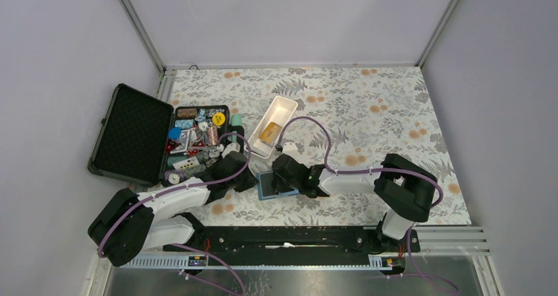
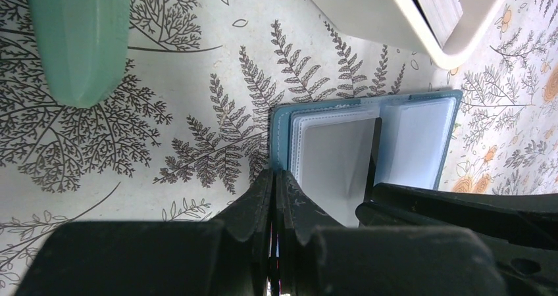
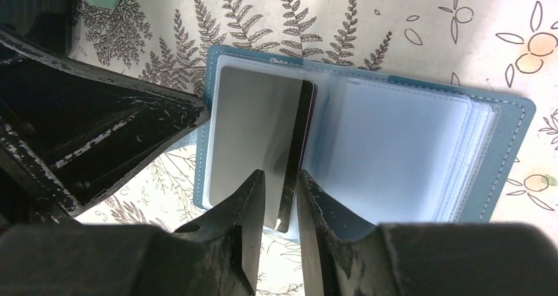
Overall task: Put the credit cards into the card holder
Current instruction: Insert the credit card into the card holder.
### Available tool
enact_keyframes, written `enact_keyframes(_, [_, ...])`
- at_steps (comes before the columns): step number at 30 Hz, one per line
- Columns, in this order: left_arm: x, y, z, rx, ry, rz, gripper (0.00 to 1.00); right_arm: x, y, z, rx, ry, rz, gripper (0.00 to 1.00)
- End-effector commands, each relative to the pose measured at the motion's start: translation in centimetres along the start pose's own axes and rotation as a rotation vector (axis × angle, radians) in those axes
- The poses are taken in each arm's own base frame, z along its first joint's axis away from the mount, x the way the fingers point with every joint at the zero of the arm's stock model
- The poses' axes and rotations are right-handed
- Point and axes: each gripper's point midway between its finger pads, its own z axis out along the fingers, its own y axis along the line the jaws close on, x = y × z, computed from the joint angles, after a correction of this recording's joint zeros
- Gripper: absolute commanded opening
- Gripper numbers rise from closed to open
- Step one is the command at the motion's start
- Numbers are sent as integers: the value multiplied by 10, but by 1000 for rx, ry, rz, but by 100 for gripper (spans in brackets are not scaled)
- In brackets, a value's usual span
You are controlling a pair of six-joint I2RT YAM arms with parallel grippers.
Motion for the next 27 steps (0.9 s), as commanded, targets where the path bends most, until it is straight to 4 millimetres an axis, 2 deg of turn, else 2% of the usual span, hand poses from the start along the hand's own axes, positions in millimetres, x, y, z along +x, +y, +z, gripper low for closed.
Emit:
enact_keyframes(1, [-2,-8,-2,34,-6,-3,0,-13,30,-4,-64,-32,-6,30])
enact_keyframes(11, [-1,-9,-4,47,-8,-18,0,-5,43,4,-91,0,-6,27])
enact_keyframes(16, [-1,-8,-5,47,-10,-13,0,-10,42,-1,-90,-21,-6,28])
enact_keyframes(22, [-9,-10,-15,34,-27,32,0,-26,41,-17,-79,-68,-43,43])
enact_keyframes(24, [-13,-12,-20,33,-33,50,0,-37,35,-25,-38,-100,-71,51])
enact_keyframes(27, [-18,-19,-28,33,-30,85,4,-45,14,-39,39,-106,-115,60])
